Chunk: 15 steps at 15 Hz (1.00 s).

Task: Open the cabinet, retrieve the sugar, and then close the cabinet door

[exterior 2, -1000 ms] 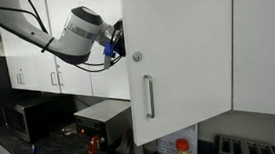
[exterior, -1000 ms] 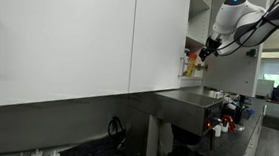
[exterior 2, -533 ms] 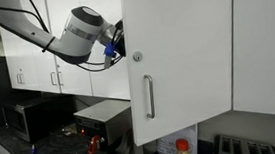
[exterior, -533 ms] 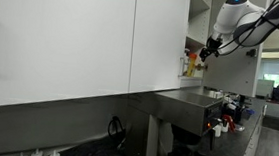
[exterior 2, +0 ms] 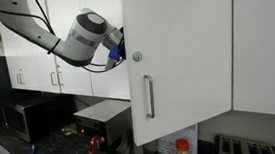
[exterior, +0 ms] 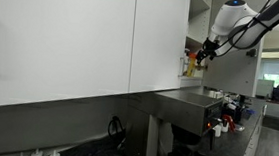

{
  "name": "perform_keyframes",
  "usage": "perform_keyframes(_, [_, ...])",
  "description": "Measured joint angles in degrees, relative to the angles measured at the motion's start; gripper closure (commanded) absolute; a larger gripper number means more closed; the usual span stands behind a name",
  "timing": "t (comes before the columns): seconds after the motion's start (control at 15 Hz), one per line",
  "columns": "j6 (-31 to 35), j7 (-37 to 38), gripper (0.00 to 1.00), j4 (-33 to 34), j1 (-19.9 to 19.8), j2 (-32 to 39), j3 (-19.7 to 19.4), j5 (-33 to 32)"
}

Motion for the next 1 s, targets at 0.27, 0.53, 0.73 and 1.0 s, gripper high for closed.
perform_keyframes(0.27, [2.98,-5.12,0.00,0.54,1.19,1.95,-1.72,5.54])
perform_keyframes(0.53, [5.95,-11.11,0.00,1.47,2.43,4.01,-3.50,12.10])
perform_keyframes(0.73, [7.90,-18.69,0.00,2.00,1.86,5.63,-2.60,21.07])
perform_keyframes(1.0, [8.69,-28.85,0.00,2.68,0.40,6.98,0.51,33.16])
